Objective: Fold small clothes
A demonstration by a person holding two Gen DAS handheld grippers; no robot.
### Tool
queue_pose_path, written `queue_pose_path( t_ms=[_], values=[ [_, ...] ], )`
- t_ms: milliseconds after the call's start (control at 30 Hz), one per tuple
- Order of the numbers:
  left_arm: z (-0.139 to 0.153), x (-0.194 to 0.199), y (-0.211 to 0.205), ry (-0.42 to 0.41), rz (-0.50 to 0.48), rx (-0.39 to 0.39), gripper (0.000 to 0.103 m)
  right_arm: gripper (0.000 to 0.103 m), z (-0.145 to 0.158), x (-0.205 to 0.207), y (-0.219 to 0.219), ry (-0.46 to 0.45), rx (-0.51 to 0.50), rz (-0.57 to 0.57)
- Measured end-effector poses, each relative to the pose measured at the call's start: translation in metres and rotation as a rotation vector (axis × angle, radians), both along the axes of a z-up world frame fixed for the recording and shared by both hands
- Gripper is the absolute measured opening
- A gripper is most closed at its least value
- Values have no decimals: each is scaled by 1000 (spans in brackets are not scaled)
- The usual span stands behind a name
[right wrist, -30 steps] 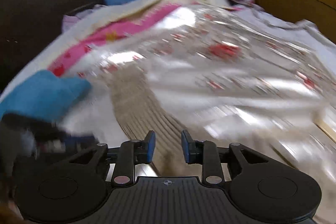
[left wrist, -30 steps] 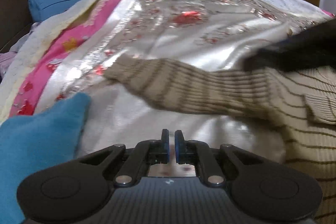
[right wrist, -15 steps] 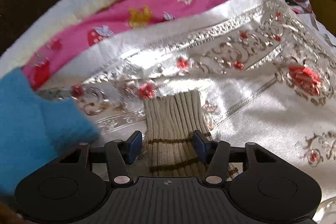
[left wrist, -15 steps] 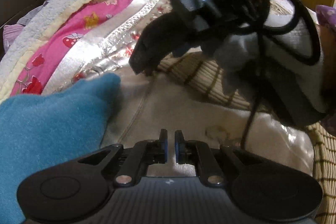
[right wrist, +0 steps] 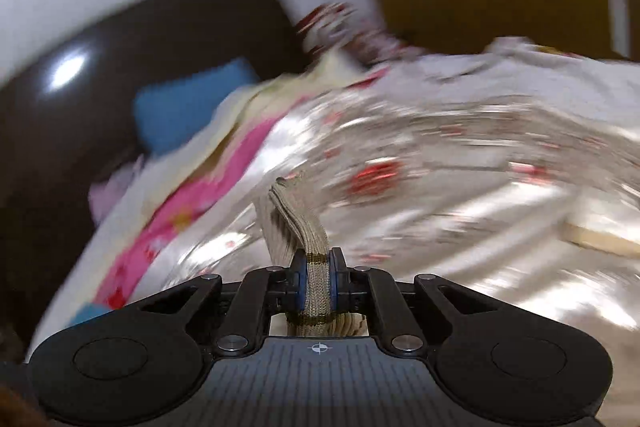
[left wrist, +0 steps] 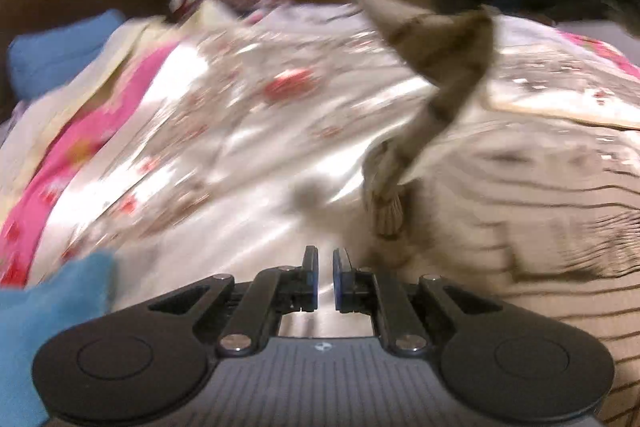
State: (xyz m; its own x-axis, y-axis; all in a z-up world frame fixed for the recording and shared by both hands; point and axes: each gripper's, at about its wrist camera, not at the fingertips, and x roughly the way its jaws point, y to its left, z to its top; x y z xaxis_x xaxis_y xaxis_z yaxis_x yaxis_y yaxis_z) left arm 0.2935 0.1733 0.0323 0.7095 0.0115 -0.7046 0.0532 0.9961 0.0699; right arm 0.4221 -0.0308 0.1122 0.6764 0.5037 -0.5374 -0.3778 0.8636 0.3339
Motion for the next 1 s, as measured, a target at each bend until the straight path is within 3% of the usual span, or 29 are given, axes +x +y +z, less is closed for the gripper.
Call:
queue_pose_path(
  t_ms=[67, 167, 267, 333, 367, 467, 633, 700, 767, 833, 867, 900, 1000],
  values=[
    [3, 3, -30, -16, -49, 7, 18, 9, 3, -26, -58, 3, 57, -88],
    [-5, 8, -78, -9, -116, 33, 18, 9, -7, -63, -125, 0, 61, -202],
    [-32, 11, -126, 34, -202, 118, 18, 9, -50, -86, -190, 73, 72, -344],
    [-54, 13, -151, 98, -236, 160, 18, 10, -88, -93, -218, 120, 15, -415],
    [-63, 12, -161, 119, -243, 193, 17, 12, -110, -92, -231, 184, 9, -430],
    [-66, 6, -177, 87, -271, 302, 16, 18, -145, -101, -265, 312, 123, -501],
    [-60, 11, -171, 105, -261, 289, 18, 18, -143, -109, -287, 294, 252, -548],
    [-56, 14, -168, 100, -241, 273, 18, 27, -143, -104, -295, 300, 310, -545],
    [-54, 16, -164, 99, -221, 262, 18, 28, -142, -99, -295, 295, 310, -557],
    [-55, 21, -163, 98, -209, 262, 18, 22, -146, -92, -289, 307, 262, -564],
    [-54, 23, -163, 91, -204, 263, 18, 11, -146, -90, -286, 318, 249, -572],
    [-51, 23, -162, 82, -199, 253, 18, 7, -143, -91, -284, 314, 249, -575],
    [-40, 23, -157, 42, -186, 209, 18, 7, -117, -112, -281, 206, 265, -565]
  ],
)
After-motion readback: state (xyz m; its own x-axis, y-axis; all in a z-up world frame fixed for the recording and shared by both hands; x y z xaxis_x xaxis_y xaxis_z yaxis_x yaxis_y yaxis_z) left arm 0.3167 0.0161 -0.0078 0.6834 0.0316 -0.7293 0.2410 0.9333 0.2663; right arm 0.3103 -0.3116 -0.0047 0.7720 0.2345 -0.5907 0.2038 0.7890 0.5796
